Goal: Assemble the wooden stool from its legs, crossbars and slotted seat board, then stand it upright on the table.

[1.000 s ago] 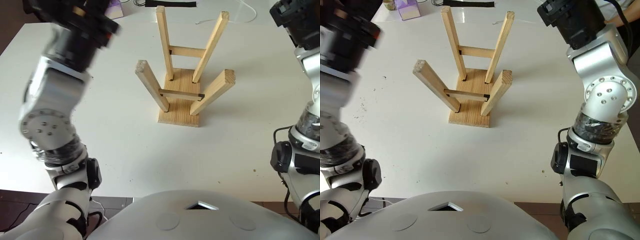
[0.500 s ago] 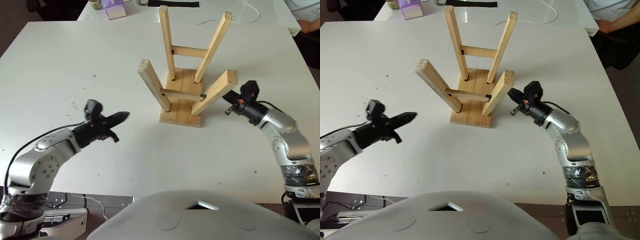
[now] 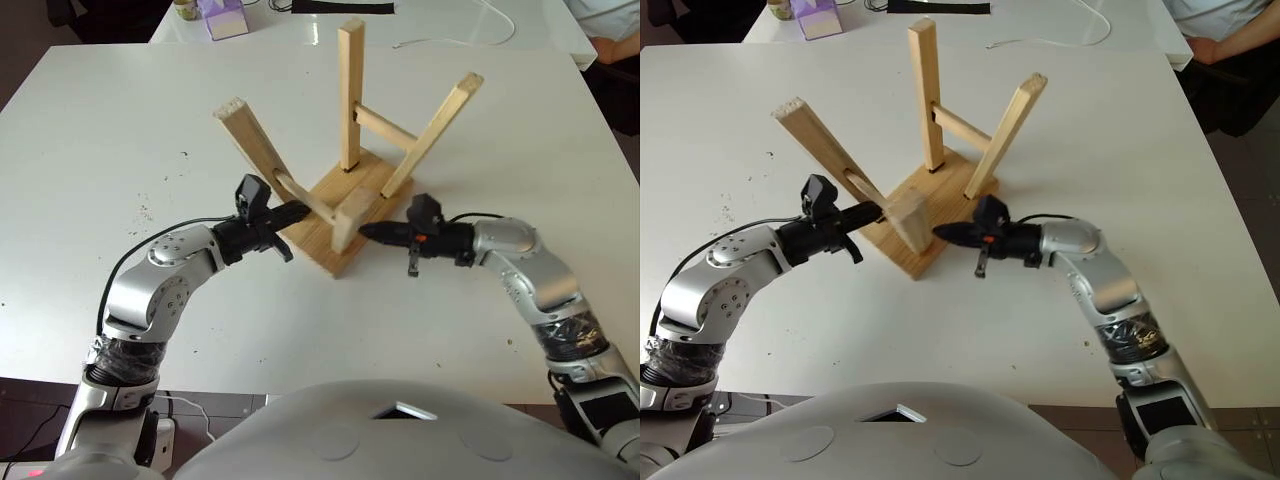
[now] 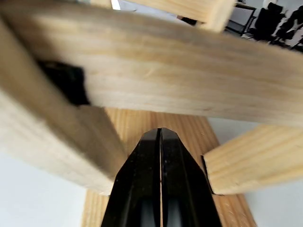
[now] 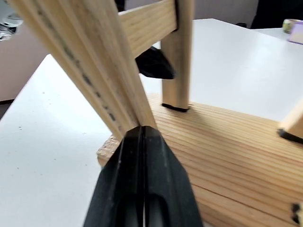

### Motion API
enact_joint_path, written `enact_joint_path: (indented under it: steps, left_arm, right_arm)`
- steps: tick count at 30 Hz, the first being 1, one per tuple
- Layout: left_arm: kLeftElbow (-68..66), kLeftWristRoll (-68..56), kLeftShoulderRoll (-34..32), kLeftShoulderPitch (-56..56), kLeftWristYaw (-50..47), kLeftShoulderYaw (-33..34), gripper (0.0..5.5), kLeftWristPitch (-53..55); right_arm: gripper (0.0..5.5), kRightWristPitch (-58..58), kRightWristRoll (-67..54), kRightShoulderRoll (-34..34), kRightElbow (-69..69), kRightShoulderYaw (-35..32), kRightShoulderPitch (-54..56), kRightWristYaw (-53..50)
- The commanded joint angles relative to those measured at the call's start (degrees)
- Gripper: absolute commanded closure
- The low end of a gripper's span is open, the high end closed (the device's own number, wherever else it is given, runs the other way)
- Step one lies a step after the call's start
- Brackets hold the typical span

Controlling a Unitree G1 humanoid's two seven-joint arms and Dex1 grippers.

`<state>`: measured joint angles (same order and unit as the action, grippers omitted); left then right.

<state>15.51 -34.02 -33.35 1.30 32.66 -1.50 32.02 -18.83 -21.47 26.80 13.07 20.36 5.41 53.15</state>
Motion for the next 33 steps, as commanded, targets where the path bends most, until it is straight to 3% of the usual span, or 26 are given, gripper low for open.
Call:
enact_joint_path:
  steps: [1, 6, 10, 14, 19, 23, 33]
  left_arm:
    - [-5.17, 3.01, 0.36, 0.45, -2.2, 5.11, 5.49, -2.49]
    - [-0.86, 1.97, 0.28, -6.96, -1.7, 10.3, 5.49, -2.19]
    - [2.82, 1.15, 1.46, -15.25, -2.58, 14.37, 5.49, -1.88]
    - [2.47, 3.98, 2.63, -18.86, -3.08, 11.56, 5.49, -1.66]
    - [2.51, 7.95, 4.18, -19.02, -2.31, 3.74, 5.49, -1.42]
    - [2.4, 9.52, 5.28, -17.81, -1.21, -1.01, 5.49, -1.87]
    - [3.52, 10.39, 6.98, -18.09, -0.67, -3.26, 5.49, -3.28]
  right_arm:
    - [5.5, -2.9, 0.71, -5.29, 2.87, 0.71, -3.05, -7.58]
    - [5.5, -2.18, 0.92, 3.55, 1.5, -7.72, -7.36, -5.68]
    - [5.5, 4.45, 6.81, 11.85, -12.47, -12.39, -0.49, -2.37]
    - [5.5, 10.19, 11.92, 8.38, -28.07, -12.88, 10.41, -6.79]
    - [5.5, 16.15, 16.88, 2.66, -40.06, -9.04, 15.36, -7.26]
    - [5.5, 15.67, 16.92, 2.46, -36.04, -7.51, 11.16, -3.54]
    - [5.5, 4.66, 9.61, 7.86, -9.5, -8.52, -4.05, 2.47]
